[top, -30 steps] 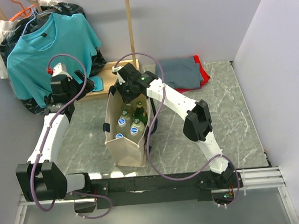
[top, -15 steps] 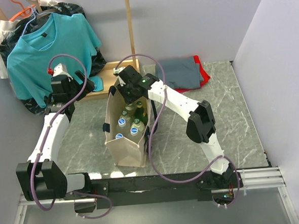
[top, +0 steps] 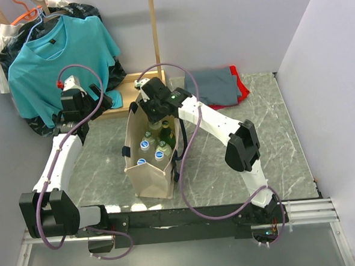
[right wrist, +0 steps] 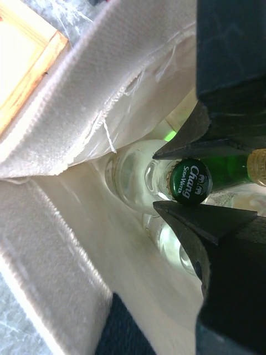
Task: Take the beverage out of the canvas bag
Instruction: Take out the drink from the canvas bag.
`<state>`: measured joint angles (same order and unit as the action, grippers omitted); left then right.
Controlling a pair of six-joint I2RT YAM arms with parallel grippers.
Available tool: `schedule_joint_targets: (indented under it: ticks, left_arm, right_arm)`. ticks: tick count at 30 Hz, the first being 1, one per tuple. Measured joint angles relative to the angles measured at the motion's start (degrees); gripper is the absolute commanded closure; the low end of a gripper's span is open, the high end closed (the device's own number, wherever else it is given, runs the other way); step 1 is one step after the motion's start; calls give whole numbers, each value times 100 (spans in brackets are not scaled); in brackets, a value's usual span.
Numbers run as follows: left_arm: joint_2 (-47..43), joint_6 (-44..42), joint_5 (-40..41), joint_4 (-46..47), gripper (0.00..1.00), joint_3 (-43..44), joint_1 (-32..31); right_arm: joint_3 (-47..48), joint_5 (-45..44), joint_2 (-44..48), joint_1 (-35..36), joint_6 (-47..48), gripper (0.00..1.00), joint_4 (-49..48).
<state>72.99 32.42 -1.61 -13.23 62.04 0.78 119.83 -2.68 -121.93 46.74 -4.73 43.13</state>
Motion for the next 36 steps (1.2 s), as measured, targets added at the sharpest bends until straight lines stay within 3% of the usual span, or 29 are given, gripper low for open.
schedule_joint_targets:
  ticks: [36]
  left_arm:
    - [0, 28, -7, 0, 4, 0, 0]
  right_arm:
    - [990, -70, 527, 179, 494, 100, 927]
